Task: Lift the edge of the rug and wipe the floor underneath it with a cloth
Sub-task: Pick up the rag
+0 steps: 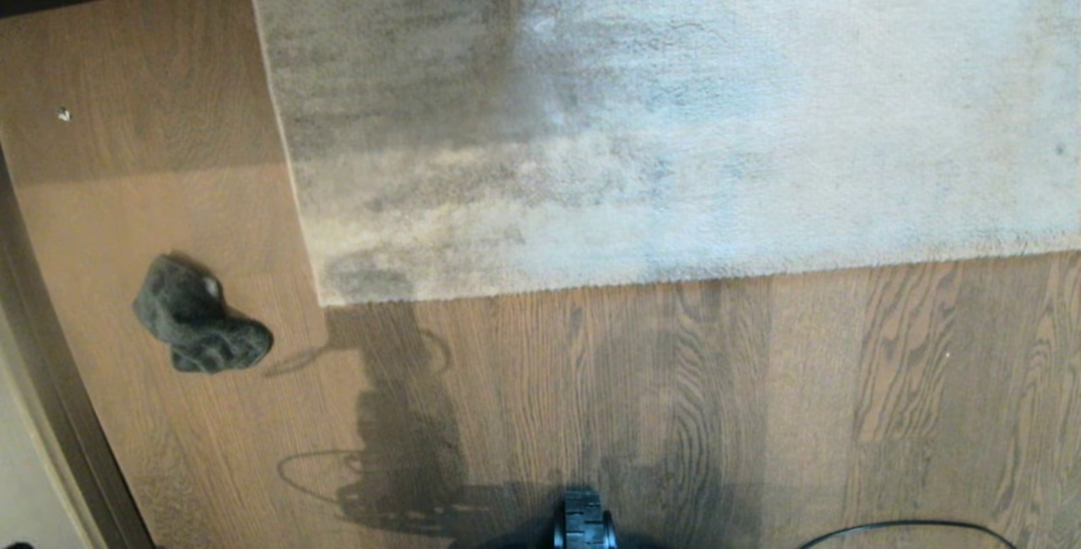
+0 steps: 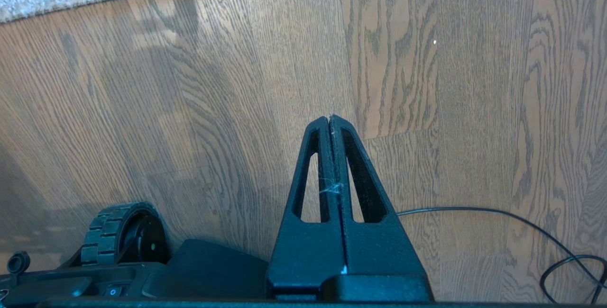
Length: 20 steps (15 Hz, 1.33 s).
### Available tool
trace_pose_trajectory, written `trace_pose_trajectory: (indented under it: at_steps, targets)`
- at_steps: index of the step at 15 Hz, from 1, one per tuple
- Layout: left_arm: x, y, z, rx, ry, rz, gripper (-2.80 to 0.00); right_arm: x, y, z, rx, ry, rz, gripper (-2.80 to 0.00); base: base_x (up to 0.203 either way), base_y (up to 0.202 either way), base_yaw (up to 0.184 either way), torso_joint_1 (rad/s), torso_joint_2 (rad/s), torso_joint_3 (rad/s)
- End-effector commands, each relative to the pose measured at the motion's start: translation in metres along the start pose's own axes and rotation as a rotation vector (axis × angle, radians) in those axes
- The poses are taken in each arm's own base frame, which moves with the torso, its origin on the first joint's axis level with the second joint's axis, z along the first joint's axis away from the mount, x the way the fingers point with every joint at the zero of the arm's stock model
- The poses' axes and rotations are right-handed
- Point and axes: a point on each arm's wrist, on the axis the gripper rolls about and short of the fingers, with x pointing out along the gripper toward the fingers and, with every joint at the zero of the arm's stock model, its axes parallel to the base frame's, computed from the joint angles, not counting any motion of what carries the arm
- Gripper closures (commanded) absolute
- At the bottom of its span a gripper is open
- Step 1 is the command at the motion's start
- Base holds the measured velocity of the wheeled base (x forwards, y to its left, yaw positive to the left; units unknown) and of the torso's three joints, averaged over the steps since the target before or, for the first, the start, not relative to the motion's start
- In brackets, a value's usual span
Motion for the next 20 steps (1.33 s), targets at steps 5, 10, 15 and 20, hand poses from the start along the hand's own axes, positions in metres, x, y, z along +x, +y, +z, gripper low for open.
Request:
trace_pose_trajectory:
  at_steps: [5,10,15,20]
  targets:
    - [0.049,0.000,0.049,-0.024,0.088,0.329,0.00,0.000,0.000,0.000,0.000,-0.001,0.000,0.00,0.000,0.000,0.000,0.000,0.00,0.000]
    - [0.075,0.010,0.061,-0.018,0.141,0.642,0.00,0.000,0.000,0.000,0.000,-0.001,0.000,0.00,0.000,0.000,0.000,0.000,0.00,0.000]
    - [0.127,0.051,0.078,-0.052,0.172,0.901,0.00,0.000,0.000,0.000,0.000,0.000,-0.001,0.00,0.000,0.000,0.000,0.000,0.00,0.000]
    - [0.145,0.118,0.099,-0.068,0.091,0.767,0.00,0.000,0.000,0.000,0.000,-0.001,0.000,0.00,0.000,0.000,0.000,0.000,0.00,0.000]
